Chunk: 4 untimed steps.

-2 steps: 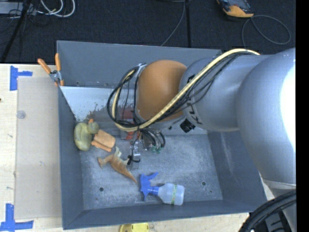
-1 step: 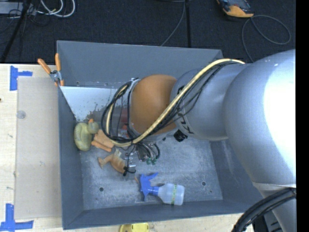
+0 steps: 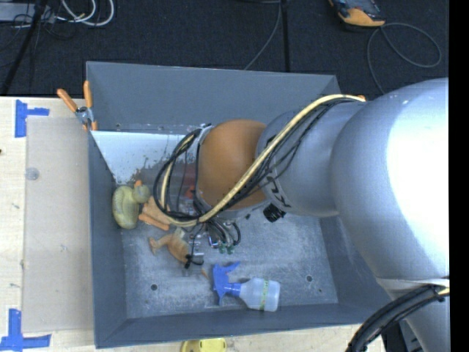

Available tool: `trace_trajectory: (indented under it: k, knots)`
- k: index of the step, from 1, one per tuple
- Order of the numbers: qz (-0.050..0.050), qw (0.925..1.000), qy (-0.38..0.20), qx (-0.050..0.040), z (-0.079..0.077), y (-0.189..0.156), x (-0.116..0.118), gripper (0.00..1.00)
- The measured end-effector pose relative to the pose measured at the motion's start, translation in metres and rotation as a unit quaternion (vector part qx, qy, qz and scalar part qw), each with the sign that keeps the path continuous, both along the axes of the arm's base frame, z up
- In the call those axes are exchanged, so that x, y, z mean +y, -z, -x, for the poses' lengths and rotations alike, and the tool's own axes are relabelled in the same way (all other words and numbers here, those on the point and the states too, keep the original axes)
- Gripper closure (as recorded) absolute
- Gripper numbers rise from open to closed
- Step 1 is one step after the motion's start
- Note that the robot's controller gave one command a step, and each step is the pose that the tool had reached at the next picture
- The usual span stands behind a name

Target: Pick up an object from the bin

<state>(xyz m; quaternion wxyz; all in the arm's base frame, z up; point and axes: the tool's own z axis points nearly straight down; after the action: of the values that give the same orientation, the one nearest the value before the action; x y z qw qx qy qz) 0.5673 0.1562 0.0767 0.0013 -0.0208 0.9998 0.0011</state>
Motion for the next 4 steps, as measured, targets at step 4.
trace_trajectory:
  k: [4]
  knots:
    - [0.002, 0.9998, 0.021, 0.0067, 0.024, -0.023, 0.002, 0.00]
